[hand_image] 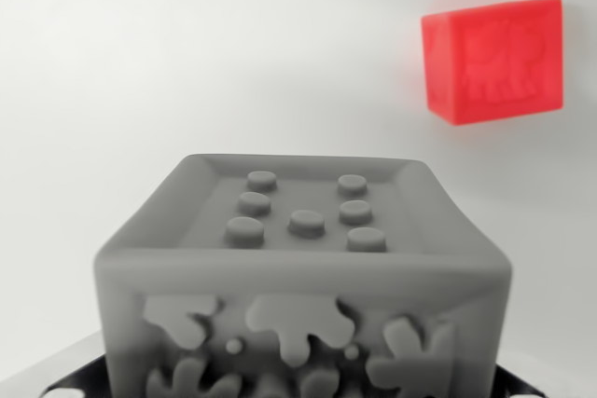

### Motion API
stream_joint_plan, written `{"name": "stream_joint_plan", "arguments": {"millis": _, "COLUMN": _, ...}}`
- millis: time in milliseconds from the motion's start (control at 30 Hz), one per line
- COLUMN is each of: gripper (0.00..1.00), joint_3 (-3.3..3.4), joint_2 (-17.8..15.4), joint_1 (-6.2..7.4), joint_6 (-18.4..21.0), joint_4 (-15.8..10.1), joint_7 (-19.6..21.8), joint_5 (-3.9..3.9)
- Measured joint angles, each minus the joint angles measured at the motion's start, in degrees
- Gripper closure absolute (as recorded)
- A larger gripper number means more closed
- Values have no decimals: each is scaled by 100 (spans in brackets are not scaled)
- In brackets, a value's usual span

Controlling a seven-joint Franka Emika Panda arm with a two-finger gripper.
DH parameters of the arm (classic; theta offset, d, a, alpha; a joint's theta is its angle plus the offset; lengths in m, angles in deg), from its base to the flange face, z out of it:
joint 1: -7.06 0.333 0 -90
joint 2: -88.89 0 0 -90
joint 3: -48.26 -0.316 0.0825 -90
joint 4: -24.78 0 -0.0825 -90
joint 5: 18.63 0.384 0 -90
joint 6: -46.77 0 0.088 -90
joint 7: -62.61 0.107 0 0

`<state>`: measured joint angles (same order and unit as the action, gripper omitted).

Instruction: Destack cube

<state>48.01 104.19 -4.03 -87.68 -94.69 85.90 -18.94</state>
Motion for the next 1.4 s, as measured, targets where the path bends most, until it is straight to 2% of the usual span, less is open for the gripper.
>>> {"name": "stream_joint_plan", "arguments": {"millis": 800, "gripper": 100, "joint_3": -33, "joint_2": -430, "joint_1": 272, "joint_6": -313, "joint_4": -743, "joint_7": 745, "joint_5": 0}}
{"name": "stream_joint_plan", "arguments": {"millis": 1400, "gripper": 100, "joint_3": -100, "joint_2": -736, "joint_1": 466, "joint_6": -527, "joint_4": -1266, "joint_7": 1349, "joint_5": 0}}
